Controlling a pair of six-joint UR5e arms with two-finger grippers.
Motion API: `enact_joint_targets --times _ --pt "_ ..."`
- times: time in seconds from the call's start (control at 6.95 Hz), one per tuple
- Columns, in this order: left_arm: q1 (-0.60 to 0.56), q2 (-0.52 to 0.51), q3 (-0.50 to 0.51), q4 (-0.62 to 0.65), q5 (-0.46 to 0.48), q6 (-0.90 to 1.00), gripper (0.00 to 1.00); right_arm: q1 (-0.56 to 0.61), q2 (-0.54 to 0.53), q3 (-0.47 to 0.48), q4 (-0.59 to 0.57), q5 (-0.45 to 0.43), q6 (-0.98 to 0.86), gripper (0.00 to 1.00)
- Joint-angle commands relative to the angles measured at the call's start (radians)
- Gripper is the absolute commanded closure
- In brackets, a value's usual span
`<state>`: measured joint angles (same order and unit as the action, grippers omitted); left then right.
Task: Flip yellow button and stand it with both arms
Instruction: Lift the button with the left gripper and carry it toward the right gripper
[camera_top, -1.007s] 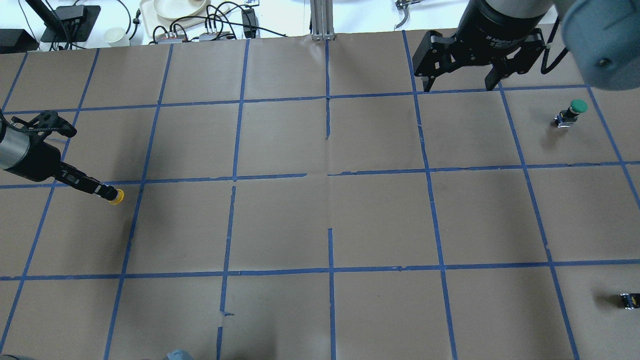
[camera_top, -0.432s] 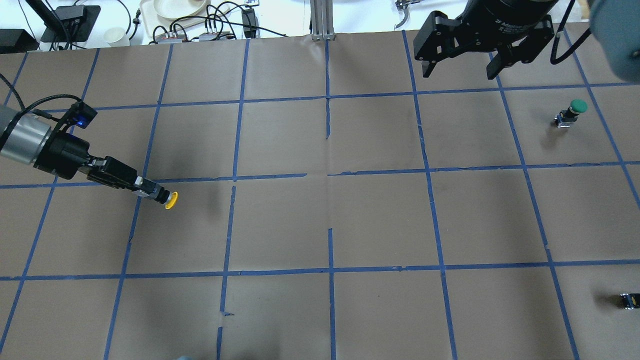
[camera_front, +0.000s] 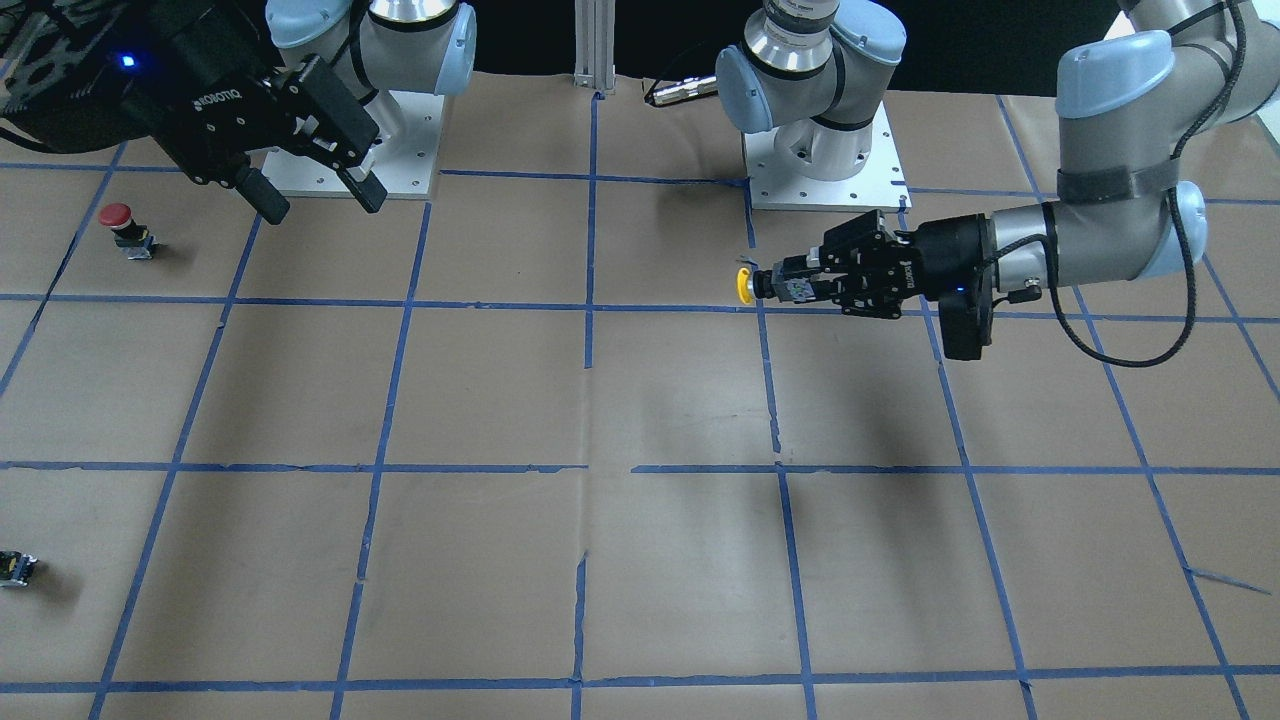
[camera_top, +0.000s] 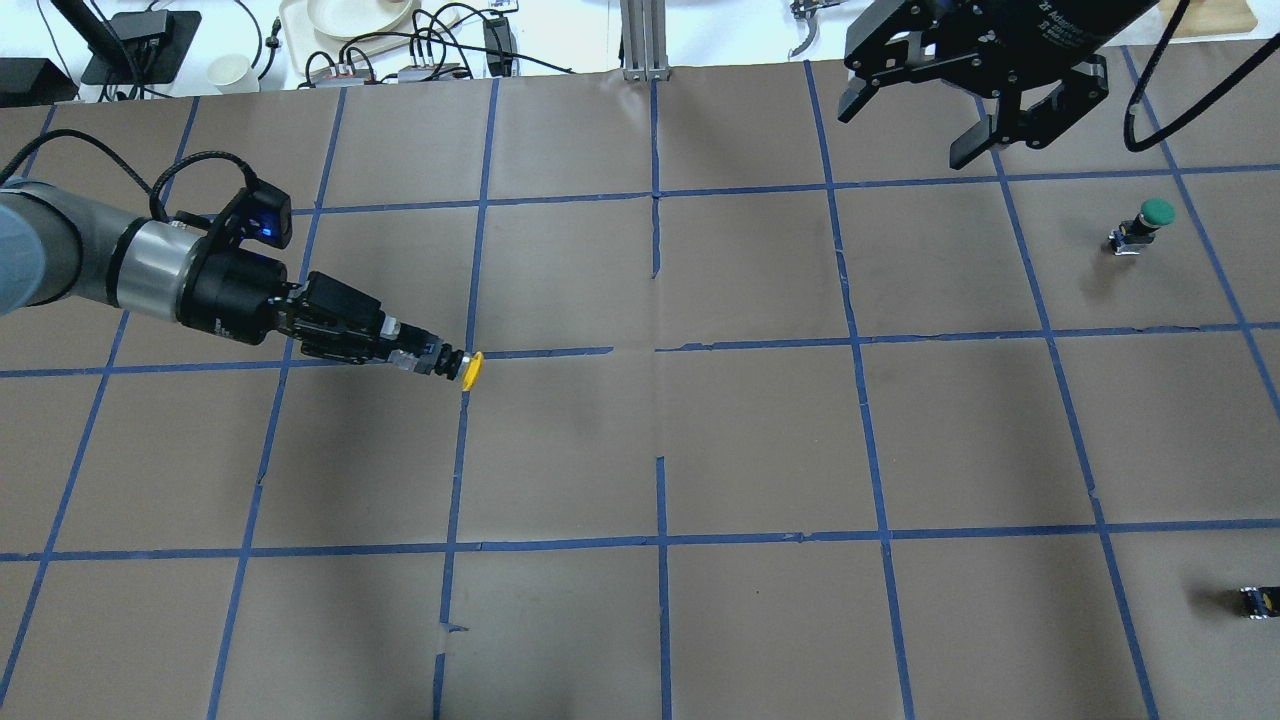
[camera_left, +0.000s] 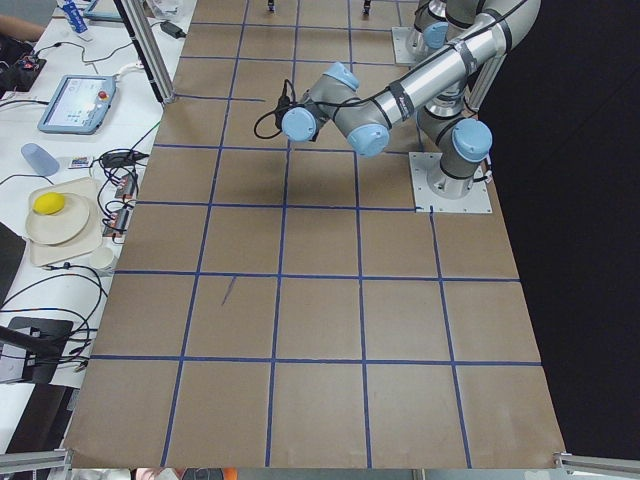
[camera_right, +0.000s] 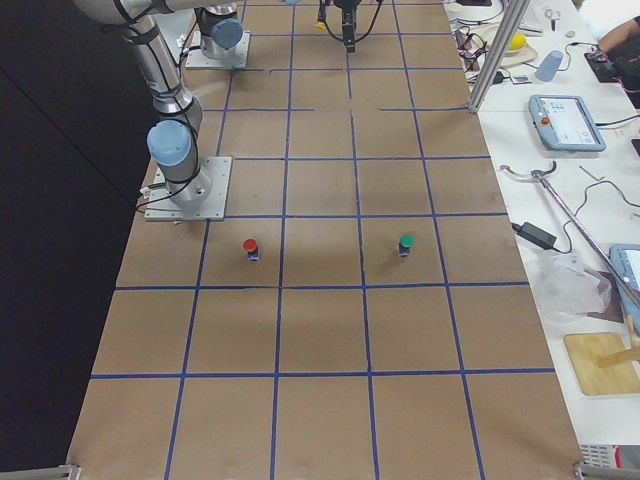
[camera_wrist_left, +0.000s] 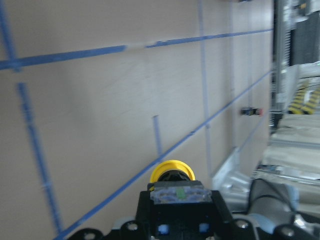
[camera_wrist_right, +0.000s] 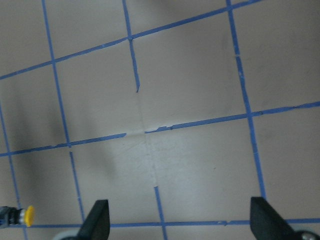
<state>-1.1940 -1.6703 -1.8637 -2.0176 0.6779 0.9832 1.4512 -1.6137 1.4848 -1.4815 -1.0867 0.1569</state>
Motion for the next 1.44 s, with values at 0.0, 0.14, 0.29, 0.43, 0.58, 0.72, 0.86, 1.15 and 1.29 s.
enact_joint_targets --times 0.0,0.14,0.29,0.43,0.58,0.72,0.86,1.15,1.29 --pt "-0.126 0.043 -0.031 -0.085 -0.264 0.002 0.95 -0.130 -0.002 0.011 0.262 0.328 -0.007 0.00" --pt "-0.157 0.078 -0.058 -0.107 -0.340 0.003 0.95 -0.132 -0.012 0.012 0.329 0.350 0.001 0.00" --pt "-0.165 0.107 -0.090 -0.154 -0.442 0.006 0.95 -0.132 -0.035 0.049 0.436 0.454 0.000 0.00" --pt "-0.202 0.135 -0.129 -0.168 -0.531 0.009 0.95 -0.134 -0.093 0.124 0.457 0.522 0.000 0.00" --pt "-0.260 0.141 -0.152 -0.168 -0.634 0.009 0.95 -0.135 -0.185 0.235 0.446 0.545 0.000 0.00" --pt "-0.300 0.141 -0.163 -0.168 -0.729 0.011 0.95 -0.150 -0.298 0.324 0.425 0.545 -0.007 0.01" --pt "-0.318 0.142 -0.161 -0.168 -0.766 0.009 0.95 -0.194 -0.364 0.391 0.373 0.547 0.006 0.01" --pt "-0.322 0.146 -0.163 -0.170 -0.814 0.006 0.95 -0.203 -0.364 0.420 0.274 0.550 0.026 0.01" --pt "-0.328 0.147 -0.163 -0.170 -0.817 0.006 0.95 -0.203 -0.326 0.423 0.182 0.551 0.080 0.01"
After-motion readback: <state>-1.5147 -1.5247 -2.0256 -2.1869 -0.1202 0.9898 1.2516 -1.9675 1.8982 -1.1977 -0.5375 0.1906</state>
